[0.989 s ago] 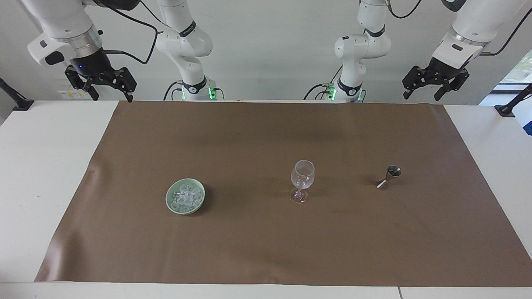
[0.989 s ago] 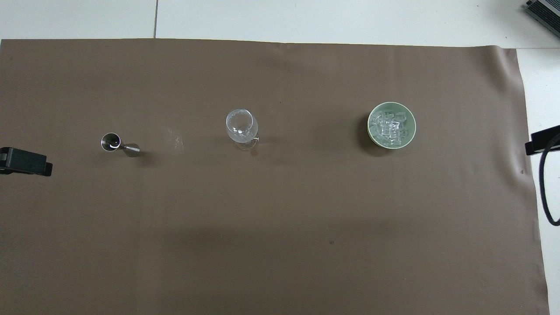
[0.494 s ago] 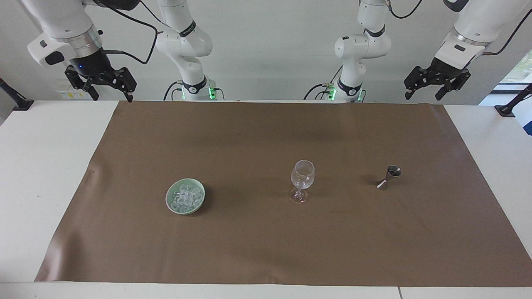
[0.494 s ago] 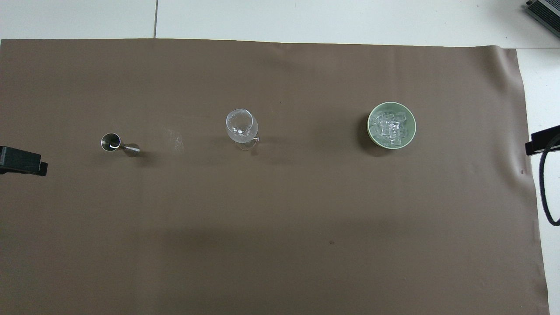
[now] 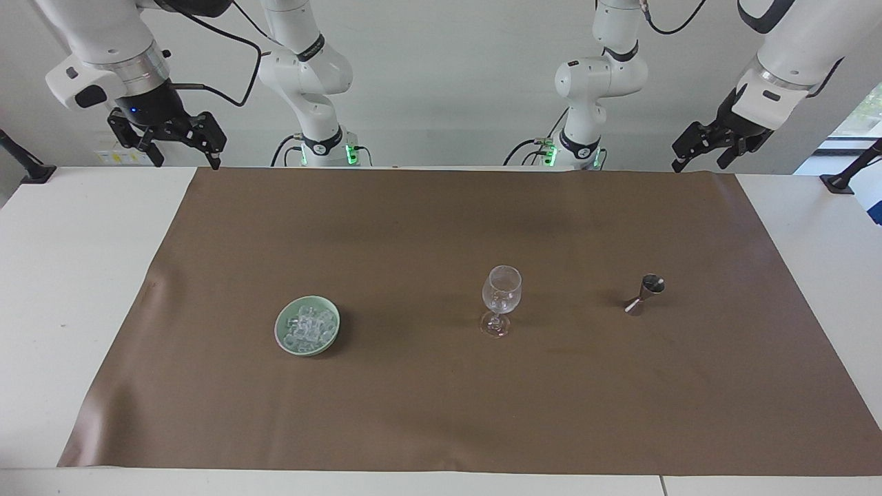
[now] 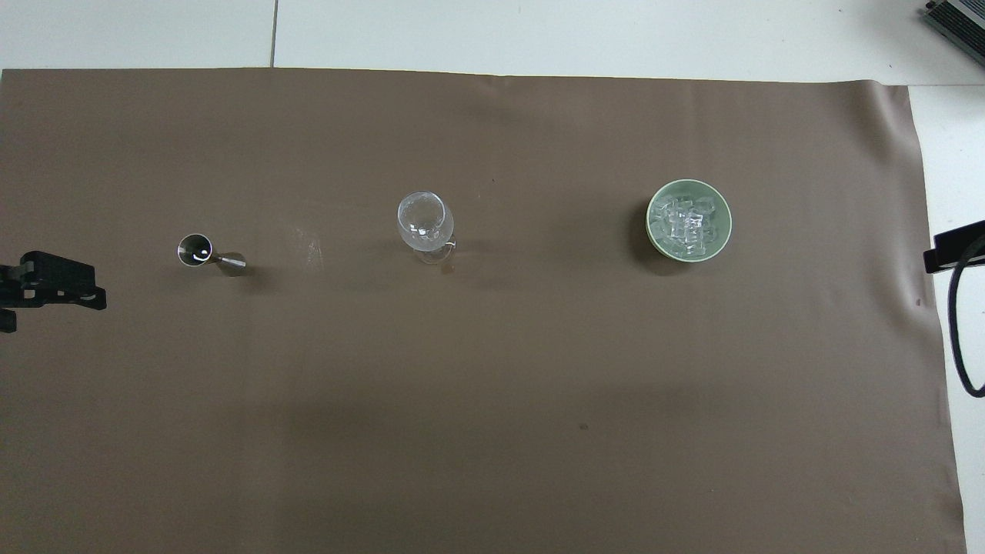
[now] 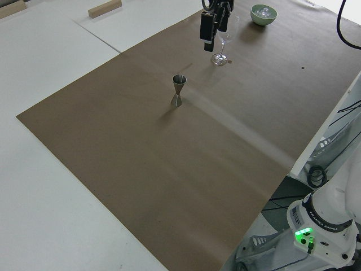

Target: Pour wine and add ice with both arms

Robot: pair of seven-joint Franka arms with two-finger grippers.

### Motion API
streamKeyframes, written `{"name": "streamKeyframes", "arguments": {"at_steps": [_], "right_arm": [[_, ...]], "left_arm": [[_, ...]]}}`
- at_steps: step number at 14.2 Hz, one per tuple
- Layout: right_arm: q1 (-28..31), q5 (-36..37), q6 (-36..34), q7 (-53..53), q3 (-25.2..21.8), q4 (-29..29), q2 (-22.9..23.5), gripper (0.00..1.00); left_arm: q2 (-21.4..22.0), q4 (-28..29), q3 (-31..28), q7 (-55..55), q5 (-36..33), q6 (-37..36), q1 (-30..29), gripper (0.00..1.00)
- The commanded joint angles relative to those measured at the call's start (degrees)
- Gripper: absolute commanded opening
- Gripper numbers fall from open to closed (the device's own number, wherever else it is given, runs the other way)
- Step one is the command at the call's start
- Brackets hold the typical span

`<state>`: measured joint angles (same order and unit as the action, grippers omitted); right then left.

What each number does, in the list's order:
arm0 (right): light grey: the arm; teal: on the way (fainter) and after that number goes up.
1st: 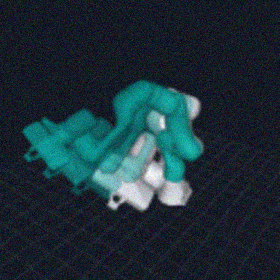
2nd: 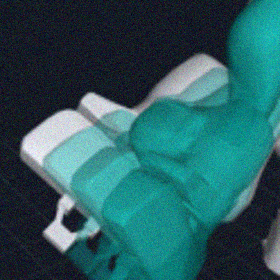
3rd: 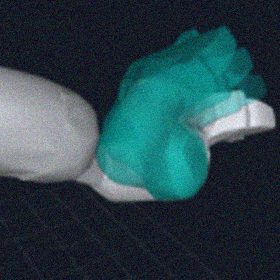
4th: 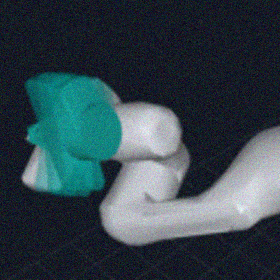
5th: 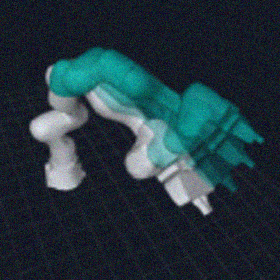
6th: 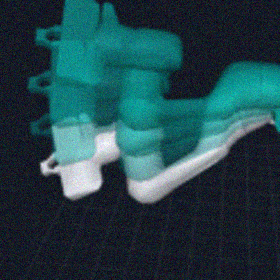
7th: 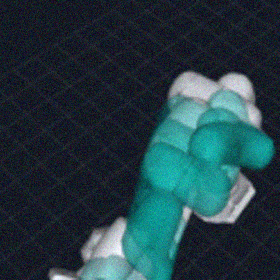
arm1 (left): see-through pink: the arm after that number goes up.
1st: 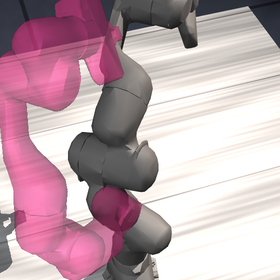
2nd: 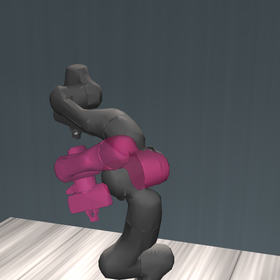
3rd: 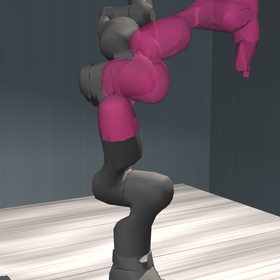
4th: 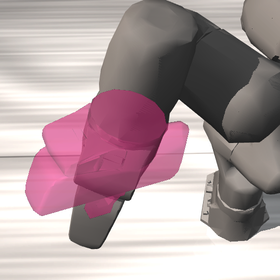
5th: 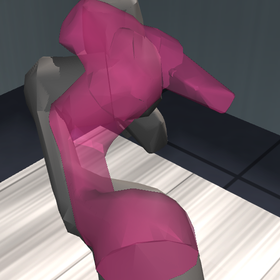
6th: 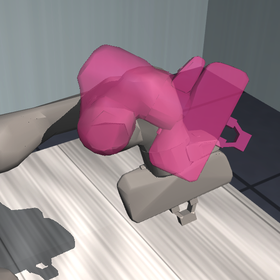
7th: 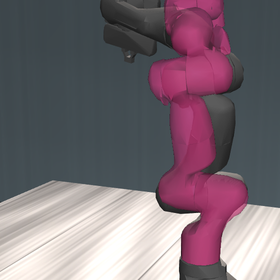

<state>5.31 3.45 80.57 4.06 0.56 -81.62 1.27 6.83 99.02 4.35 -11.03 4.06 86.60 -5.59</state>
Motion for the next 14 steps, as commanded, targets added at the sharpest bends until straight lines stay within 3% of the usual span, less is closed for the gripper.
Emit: {"name": "streamKeyframes", "arguments": {"at_steps": [1, 5, 8, 14], "right_arm": [[0.1, -1.2, 1.2, -0.6, 0.1, -1.2, -0.8, 1.00], [0.1, -1.2, 1.2, -0.5, 0.1, -1.2, -0.8, 1.00], [0.1, -1.2, 1.2, -0.6, 0.1, -1.2, -0.8, 1.00], [0.1, -1.2, 1.2, -0.6, 0.1, -1.2, -0.8, 1.00]], "left_arm": [[1.0, 2.8, 0.2, -4.1, 4.9, 2.8, -4.5, 1.00], [-1.8, 2.9, 0.1, -14.9, 9.1, 4.6, -7.0, 1.00], [-5.2, 2.8, 0.1, -23.0, 18.2, 5.9, -12.1, 1.00], [-8.1, 4.0, 0.2, -40.5, 27.0, 11.4, -16.4, 1.00]]}}
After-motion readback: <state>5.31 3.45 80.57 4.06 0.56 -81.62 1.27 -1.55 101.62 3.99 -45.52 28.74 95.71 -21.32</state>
